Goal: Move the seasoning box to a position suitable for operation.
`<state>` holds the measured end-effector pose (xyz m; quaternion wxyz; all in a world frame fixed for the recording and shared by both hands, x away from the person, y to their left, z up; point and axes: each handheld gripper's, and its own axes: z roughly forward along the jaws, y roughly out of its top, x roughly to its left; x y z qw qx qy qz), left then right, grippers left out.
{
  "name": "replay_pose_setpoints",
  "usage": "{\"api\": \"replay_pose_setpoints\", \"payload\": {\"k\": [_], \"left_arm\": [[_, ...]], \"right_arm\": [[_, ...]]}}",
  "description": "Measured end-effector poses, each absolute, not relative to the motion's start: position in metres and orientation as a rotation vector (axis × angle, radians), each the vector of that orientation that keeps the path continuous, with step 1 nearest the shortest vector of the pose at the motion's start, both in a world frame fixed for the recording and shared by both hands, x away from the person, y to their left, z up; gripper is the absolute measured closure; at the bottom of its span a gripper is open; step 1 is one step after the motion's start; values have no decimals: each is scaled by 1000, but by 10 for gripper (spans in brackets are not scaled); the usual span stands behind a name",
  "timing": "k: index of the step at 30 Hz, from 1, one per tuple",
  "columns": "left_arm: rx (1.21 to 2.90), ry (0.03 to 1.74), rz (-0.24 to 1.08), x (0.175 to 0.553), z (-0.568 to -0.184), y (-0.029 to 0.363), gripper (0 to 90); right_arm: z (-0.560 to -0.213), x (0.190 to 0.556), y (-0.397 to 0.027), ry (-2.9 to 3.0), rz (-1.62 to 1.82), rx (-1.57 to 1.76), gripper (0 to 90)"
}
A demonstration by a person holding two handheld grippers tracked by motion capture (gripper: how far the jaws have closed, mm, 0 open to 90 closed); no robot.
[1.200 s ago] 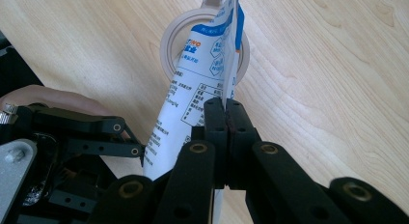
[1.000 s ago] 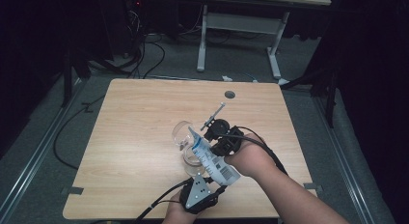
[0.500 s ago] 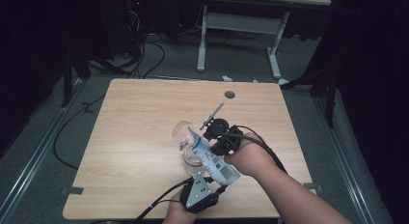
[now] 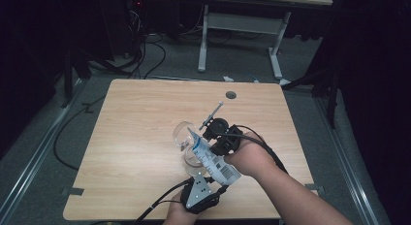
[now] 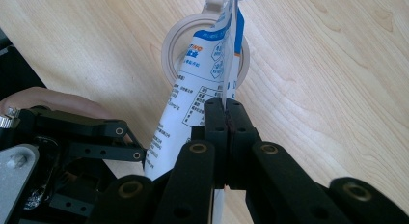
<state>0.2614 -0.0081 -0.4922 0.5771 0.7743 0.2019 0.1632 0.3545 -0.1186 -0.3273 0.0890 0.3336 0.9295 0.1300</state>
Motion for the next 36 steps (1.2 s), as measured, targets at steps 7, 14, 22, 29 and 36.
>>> {"api": "replay_pose_setpoints", "payload": {"k": [7,14,22,29,36], "left_arm": [[1808,471,380,261,-493,-9,615],[1813,469,380,261,-492,-9,616],[1815,467,377,260,-492,-9,616],[1815,466,376,261,-492,-9,615],[1812,466,373,261,-491,-9,616]], "right_arm": [[-327,354,-118,2765,377,983,900],[-327,353,-119,2764,385,987,900],[-329,354,-119,2769,389,979,900],[-329,354,-119,2770,387,984,900],[-329,355,-118,2767,382,983,900]]}}
